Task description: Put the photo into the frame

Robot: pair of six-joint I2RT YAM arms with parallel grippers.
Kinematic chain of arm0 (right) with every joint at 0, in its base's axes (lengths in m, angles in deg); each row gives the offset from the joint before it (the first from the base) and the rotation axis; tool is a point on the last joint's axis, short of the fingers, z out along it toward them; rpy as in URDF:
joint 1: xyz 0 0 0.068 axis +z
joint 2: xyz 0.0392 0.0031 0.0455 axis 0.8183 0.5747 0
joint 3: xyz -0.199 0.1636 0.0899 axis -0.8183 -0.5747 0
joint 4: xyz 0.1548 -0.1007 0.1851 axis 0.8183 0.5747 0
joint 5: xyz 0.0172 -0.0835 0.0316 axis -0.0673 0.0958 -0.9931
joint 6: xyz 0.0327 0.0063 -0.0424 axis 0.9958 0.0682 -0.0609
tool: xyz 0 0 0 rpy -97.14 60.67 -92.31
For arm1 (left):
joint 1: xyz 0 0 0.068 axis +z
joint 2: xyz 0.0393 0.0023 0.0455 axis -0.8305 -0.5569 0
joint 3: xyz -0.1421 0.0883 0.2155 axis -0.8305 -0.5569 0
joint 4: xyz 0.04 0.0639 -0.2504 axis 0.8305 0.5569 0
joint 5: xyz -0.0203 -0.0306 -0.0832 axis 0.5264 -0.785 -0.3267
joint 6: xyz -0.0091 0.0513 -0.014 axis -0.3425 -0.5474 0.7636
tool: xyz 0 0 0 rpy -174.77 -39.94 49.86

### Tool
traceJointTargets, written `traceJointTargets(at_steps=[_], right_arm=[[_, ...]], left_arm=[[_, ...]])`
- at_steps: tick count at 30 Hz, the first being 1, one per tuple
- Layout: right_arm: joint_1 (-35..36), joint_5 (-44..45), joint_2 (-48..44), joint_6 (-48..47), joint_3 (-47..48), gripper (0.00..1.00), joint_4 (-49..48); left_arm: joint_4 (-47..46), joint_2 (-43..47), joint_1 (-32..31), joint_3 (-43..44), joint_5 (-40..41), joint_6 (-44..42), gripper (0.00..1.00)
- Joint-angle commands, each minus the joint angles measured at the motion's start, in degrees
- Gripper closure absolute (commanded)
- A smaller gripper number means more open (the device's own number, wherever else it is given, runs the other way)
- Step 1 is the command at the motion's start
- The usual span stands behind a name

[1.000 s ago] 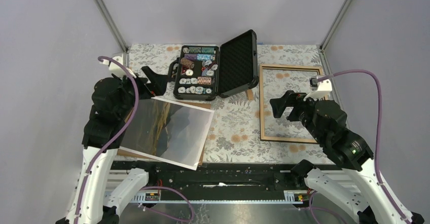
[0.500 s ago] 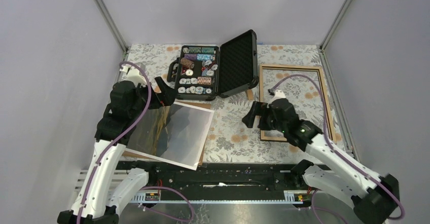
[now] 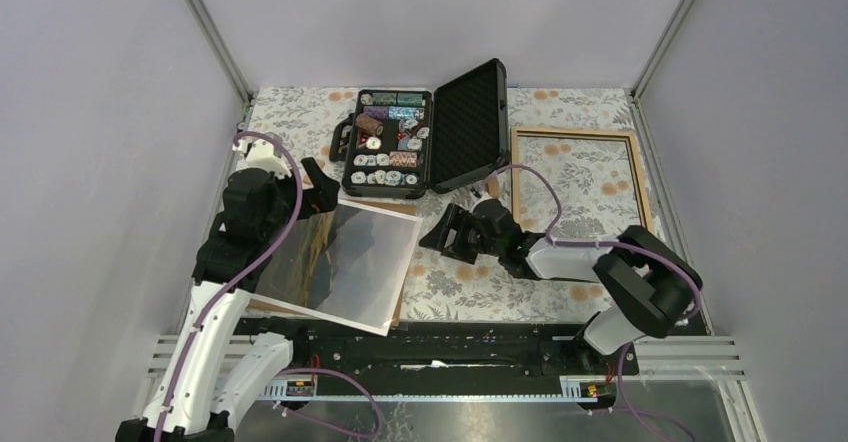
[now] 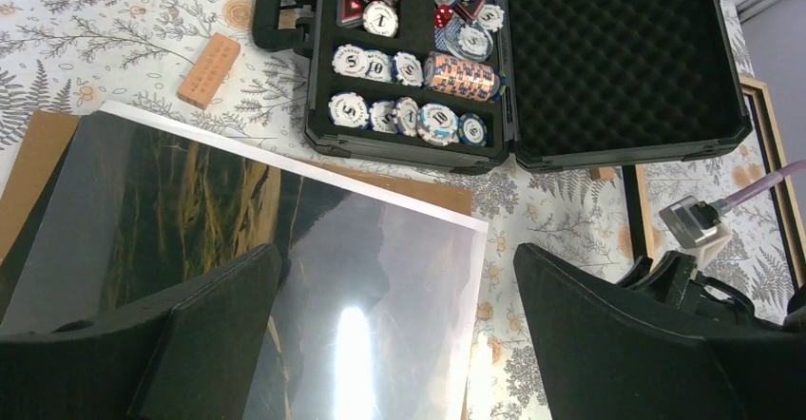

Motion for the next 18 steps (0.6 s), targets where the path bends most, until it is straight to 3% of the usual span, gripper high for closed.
traceJointTargets(at_steps=[1, 5, 9, 14, 18], right_arm=[[1.04, 1.92, 5.23, 6.36, -0.27, 0.20, -15.27], [1.28, 1.58, 9.56, 6.73, -0.04, 0.24, -17.20], [1.28, 2.15, 11.63, 6.32, -0.38, 0.26, -18.58], [1.31, -0.29, 14.39, 5.73, 0.58, 0.28, -20.39], [1.30, -1.76, 16.38, 6.45, 0.59, 0.33, -23.19]], left_arm=[[-3.49, 2.11, -0.25, -1.39, 2.13, -0.78, 0.01], [-4.01, 1.25, -0.27, -2.68, 0.86, 0.71, 0.01], [-4.11, -3.13, -0.27, -5.59, -2.83, 8.68, 0.01], [-10.26, -6.41, -0.27, -14.12, -9.07, 19.00, 0.01], [-14.15, -5.91, -0.27, -20.36, -8.32, 22.53, 0.01]])
